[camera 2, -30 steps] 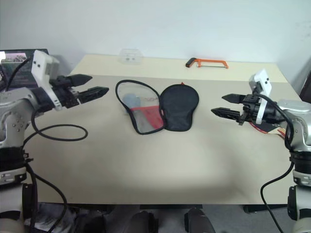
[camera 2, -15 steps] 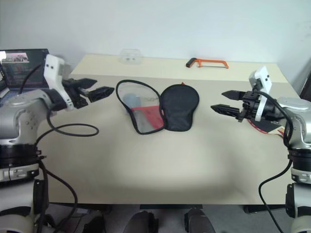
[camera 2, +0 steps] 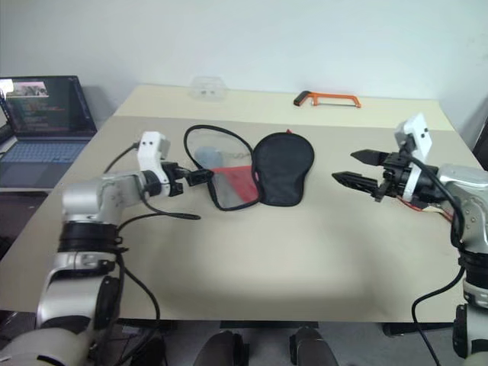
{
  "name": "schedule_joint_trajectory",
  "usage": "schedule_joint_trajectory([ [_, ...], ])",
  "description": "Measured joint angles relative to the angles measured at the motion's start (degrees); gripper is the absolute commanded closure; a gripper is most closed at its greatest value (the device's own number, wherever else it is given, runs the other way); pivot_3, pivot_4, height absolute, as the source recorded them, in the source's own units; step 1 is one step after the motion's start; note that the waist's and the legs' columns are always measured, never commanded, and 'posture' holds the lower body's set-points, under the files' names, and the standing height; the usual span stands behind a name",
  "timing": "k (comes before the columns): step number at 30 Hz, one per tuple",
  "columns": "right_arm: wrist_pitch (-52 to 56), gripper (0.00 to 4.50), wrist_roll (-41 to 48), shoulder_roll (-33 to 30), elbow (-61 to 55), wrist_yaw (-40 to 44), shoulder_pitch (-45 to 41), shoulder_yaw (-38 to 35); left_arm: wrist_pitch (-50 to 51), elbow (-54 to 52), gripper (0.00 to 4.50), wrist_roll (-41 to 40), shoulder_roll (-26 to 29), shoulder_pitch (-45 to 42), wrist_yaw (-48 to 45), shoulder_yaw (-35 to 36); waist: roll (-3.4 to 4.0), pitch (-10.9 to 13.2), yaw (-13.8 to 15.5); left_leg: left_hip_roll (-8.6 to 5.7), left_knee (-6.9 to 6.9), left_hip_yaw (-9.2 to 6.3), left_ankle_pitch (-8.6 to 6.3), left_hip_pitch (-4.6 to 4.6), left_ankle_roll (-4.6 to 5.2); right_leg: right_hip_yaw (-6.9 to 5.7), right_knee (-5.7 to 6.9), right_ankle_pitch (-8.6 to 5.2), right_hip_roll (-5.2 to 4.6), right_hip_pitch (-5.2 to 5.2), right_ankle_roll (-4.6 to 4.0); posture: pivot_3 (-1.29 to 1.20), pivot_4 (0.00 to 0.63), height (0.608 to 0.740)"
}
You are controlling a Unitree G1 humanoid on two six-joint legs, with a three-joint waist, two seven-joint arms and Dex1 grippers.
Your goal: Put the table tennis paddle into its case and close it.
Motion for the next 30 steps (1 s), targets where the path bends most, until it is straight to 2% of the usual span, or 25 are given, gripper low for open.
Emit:
schedule_joint_trajectory([
  [3, 0.5, 0.02, 0.2, 0.0, -0.4, -0.5, 0.5, -0.1, -1.2, 2.9, 0.00, 0.8, -3.7, -1.4, 0.8, -0.7, 0.00, 0.0, 0.0, -0.03, 0.01, 0.01, 0.00, 0.00, 0.00, 0.02, 0.00, 0.00, 0.00, 0.00, 0.00, 0.00, 0.150, 0.740],
  [6, 0.6, 0.00, 0.3, 0.0, -0.8, -1.3, 0.5, -0.1, -1.3, 3.3, 0.56, 0.8, -6.3, -2.0, 1.3, -1.0, 0.00, 0.0, -0.1, -0.03, 0.00, 0.01, 0.00, 0.00, 0.00, 0.03, -0.01, 0.00, 0.00, 0.00, 0.01, 0.00, 0.150, 0.740],
  [16, 0.8, 0.00, 0.5, -0.1, -0.8, -2.4, 0.5, -0.1, -1.6, 3.5, 4.34, 1.2, -7.8, -2.1, 3.4, -0.7, 0.00, 0.0, -0.1, -0.05, 0.00, 0.01, 0.00, 0.00, -0.01, 0.03, -0.01, 0.00, -0.01, 0.00, 0.01, 0.00, 0.150, 0.740],
  [20, 0.5, 0.00, 0.6, -0.1, -0.8, -2.5, 0.5, -0.1, -2.1, 4.6, 4.46, 1.5, -8.5, -3.0, 3.6, -0.7, 0.00, 0.0, 0.0, -0.05, -0.01, 0.00, 0.00, -0.01, -0.01, 0.02, -0.01, 0.00, -0.01, 0.00, 0.01, 0.00, 0.150, 0.740],
  [30, 0.5, 0.00, 1.5, -0.6, -1.2, -3.3, 1.2, -0.1, -5.4, 11.0, 4.46, 2.0, -17.2, -5.5, 3.7, -1.0, 0.00, 0.0, 0.2, -0.13, 0.00, 0.01, 0.00, -0.05, 0.00, -0.01, -0.03, 0.01, -0.02, 0.03, 0.01, 0.00, 0.150, 0.740],
])
